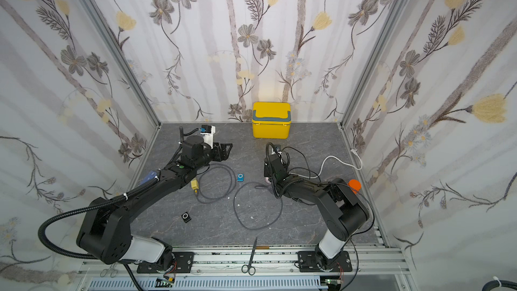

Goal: Charge mp3
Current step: Insert the plug into the socket.

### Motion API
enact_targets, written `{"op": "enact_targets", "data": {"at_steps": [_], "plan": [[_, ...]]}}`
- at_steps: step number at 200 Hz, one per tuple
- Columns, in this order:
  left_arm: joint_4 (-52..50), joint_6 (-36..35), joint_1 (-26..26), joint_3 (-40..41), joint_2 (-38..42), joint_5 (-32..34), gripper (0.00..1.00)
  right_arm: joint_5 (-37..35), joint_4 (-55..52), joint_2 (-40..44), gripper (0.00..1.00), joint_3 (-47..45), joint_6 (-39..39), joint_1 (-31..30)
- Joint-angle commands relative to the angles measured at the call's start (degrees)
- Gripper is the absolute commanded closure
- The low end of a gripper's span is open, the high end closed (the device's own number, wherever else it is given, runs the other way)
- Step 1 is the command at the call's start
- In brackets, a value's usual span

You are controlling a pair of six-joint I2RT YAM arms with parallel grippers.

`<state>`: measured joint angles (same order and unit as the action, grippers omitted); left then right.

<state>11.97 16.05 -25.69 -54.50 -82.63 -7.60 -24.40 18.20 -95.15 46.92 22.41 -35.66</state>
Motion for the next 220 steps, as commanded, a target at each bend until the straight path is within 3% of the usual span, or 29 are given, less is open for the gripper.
{"op": "enact_targets", "data": {"at_steps": [1, 152, 220], "plan": [[1.07, -0.67, 0.05, -0.51, 0.23, 0.02, 0.21, -1.74, 2.15, -0.12, 1.0, 0.23, -0.18, -0.02], [0.09, -0.67, -0.2, -1.29, -0.34, 0.13, 0.21, -5.68, -2.67, -1.78, 1.0, 1.6, -3.13, -1.57], [-0.93, -0.92, -0.39, -1.83, -0.33, 0.64, 0.21, -4.87, -5.52, -3.79, 1.0, 1.42, 0.03, -1.39]]}}
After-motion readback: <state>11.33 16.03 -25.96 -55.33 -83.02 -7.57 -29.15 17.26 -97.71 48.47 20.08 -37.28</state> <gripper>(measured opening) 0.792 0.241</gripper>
